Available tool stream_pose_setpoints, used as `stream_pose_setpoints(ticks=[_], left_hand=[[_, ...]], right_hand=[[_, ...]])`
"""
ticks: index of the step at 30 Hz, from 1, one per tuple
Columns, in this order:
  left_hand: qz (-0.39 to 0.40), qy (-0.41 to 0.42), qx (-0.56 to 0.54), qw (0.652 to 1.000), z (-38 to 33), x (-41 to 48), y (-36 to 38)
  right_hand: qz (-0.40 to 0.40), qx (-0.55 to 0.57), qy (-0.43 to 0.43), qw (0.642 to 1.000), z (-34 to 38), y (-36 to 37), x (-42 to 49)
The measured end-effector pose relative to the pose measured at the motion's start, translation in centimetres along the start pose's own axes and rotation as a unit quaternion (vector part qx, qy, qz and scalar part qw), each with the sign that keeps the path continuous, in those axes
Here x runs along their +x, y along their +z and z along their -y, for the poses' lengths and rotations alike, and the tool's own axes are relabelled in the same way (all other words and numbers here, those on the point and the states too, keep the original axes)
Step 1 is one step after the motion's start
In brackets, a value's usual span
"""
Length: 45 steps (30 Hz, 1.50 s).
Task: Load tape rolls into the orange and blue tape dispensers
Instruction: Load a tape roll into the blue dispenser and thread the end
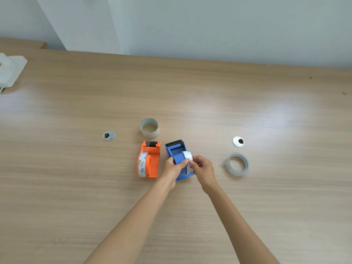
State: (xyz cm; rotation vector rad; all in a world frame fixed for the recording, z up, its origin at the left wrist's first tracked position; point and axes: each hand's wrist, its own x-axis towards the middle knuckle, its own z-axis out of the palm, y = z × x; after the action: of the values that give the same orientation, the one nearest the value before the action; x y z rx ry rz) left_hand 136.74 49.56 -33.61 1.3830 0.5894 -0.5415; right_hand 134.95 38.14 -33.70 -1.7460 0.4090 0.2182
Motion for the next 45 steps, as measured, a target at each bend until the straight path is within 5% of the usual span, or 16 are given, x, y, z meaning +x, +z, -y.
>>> stream_pose_setpoints(ticks=[10, 15, 22, 28, 39, 45], left_hand=[[-0.020, 0.037, -0.071, 0.997, -0.4, -5.7, 1.1], [-0.015, 0.103, -0.024, 0.994, 0.3, -8.0, 0.3], [-0.009, 0.103, -0.008, 0.995, 1.7, -8.4, 0.4], [-0.008, 0.097, 0.002, 0.995, 2.3, -5.0, 1.7], [-0.010, 0.104, 0.037, 0.994, 2.9, 2.2, 1.3], [0.001, 0.104, 0.040, 0.994, 2.5, 3.3, 1.3]], right_hand=[[0.062, 0.054, -0.071, 0.994, 2.9, -4.7, -6.6], [0.027, 0.078, -0.050, 0.995, 3.2, -6.8, -8.1], [-0.088, -0.130, -0.112, 0.981, 5.1, -7.0, -3.4], [-0.111, -0.415, -0.206, 0.879, 7.0, -3.8, 3.9], [0.015, -0.674, -0.225, 0.704, 4.1, 3.0, 15.4], [0.052, -0.712, -0.189, 0.674, 3.3, 4.2, 17.1]])
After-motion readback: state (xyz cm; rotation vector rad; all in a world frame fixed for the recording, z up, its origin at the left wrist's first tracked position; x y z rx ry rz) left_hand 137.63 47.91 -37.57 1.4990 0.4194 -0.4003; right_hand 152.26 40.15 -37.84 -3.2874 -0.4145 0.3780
